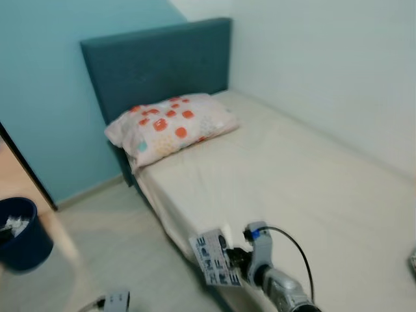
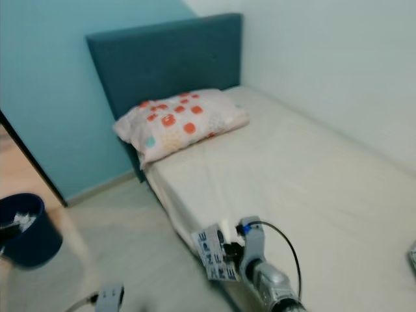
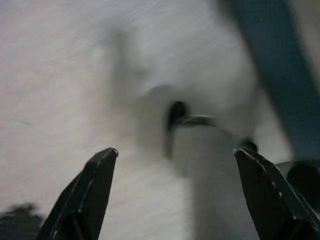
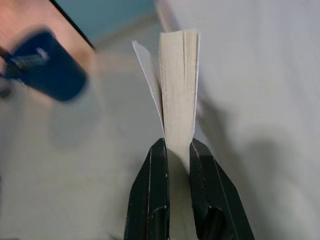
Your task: Clean up the room
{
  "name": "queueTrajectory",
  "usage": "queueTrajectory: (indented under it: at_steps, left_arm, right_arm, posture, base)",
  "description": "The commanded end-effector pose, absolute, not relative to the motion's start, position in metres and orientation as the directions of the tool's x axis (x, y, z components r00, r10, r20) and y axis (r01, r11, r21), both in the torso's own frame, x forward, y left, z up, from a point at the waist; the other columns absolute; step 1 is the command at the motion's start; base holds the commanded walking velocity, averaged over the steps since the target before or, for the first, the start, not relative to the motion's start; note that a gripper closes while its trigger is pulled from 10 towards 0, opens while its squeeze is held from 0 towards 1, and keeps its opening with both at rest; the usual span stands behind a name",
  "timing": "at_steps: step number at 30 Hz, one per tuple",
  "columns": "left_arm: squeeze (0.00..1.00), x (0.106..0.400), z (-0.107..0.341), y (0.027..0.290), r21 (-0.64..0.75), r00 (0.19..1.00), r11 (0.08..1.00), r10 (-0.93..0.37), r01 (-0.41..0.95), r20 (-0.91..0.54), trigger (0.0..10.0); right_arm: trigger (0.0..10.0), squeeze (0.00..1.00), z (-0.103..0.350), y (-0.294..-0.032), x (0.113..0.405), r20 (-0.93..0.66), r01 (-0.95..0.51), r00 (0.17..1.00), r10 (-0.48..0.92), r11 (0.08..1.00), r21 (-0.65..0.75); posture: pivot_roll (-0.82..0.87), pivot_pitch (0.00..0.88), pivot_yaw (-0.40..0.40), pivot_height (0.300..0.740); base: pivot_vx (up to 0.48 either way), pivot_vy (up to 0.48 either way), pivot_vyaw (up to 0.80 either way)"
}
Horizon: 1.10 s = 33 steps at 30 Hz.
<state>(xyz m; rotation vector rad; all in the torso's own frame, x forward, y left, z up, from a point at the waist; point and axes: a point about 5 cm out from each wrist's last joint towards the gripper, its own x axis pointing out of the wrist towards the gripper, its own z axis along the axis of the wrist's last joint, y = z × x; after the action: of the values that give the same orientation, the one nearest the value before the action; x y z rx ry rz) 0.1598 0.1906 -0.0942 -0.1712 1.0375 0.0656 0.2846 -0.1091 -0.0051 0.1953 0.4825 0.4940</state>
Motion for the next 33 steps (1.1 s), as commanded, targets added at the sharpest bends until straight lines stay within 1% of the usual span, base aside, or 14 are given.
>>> queueTrajectory:
  at_steps: [1, 5, 6, 8, 10, 22, 26, 30, 33]
  left_arm:
    - [0.0, 0.166, -0.092, 0.187, -0.114, 0.524, 0.987, -0.037, -0.116, -0.851, 10.0]
    - [0.0, 0.166, -0.092, 0.186, -0.116, 0.524, 0.987, -0.039, -0.115, -0.851, 10.0]
    - [0.0, 0.167, -0.092, 0.185, -0.118, 0.525, 0.987, -0.042, -0.113, -0.85, 10.0]
    - [0.0, 0.167, -0.092, 0.185, -0.118, 0.525, 0.987, -0.042, -0.113, -0.85, 10.0]
    - [0.0, 0.169, -0.091, 0.183, -0.12, 0.528, 0.987, -0.045, -0.109, -0.848, 10.0]
    - [0.0, 0.172, -0.089, 0.185, -0.123, 0.54, 0.987, -0.05, -0.1, -0.84, 10.0]
    - [0.0, 0.173, -0.089, 0.184, -0.134, 0.553, 0.984, -0.047, -0.117, -0.832, 10.0]
    - [0.0, 0.172, -0.089, 0.185, -0.124, 0.544, 0.984, -0.035, -0.128, -0.838, 10.0]
    - [0.0, 0.172, -0.089, 0.185, -0.12, 0.541, 0.986, -0.039, -0.115, -0.84, 10.0]
  right_arm:
    - [10.0, 0.0, -0.004, -0.116, 0.286, -0.386, -0.411, 0.78, 0.493, 0.868, 0.277]
    - [10.0, 0.0, -0.003, -0.117, 0.286, -0.384, -0.41, 0.781, 0.492, 0.869, 0.277]
    - [10.0, 0.0, -0.003, -0.119, 0.288, -0.391, -0.382, 0.794, 0.466, 0.882, 0.276]
    - [10.0, 0.0, -0.003, -0.119, 0.288, -0.391, -0.382, 0.794, 0.466, 0.882, 0.276]
    - [10.0, 0.0, -0.003, -0.123, 0.289, -0.404, -0.337, 0.808, 0.428, 0.899, 0.279]
    - [10.0, 0.0, -0.002, -0.123, 0.29, -0.387, -0.318, 0.821, 0.42, 0.899, 0.3]
    - [10.0, 0.0, 0.0, -0.127, 0.293, -0.386, -0.272, 0.836, 0.391, 0.905, 0.328]
    - [10.0, 0.0, -0.002, -0.133, 0.294, -0.409, -0.222, 0.843, 0.349, 0.918, 0.328]
    - [10.0, 0.0, -0.002, -0.135, 0.294, -0.417, -0.217, 0.843, 0.34, 0.924, 0.314]
  posture:
    - [-0.02, 0.074, 0.003, 0.74]
    - [-0.02, 0.076, 0.003, 0.74]
    - [-0.02, 0.076, 0.002, 0.74]
    - [-0.02, 0.076, 0.002, 0.74]
    - [-0.02, 0.077, 0.003, 0.74]
    - [-0.02, 0.081, 0.006, 0.74]
    - [-0.02, 0.082, 0.006, 0.74]
    - [-0.03, 0.081, 0.006, 0.74]
    - [-0.03, 0.08, 0.007, 0.74]
  base:
    - [0.48, 0.0, 0.78]
    - [0.48, 0.0, 0.78]
    - [0.48, 0.0, 0.8]
    - [0.48, 0.0, 0.8]
    - [0.48, 0.0, 0.0]
    - [0.48, 0.0, 0.0]
    - [0.48, 0.0, 0.0]
    - [0.0, 0.0, -0.75]
    - [0.0, 0.0, 0.0]
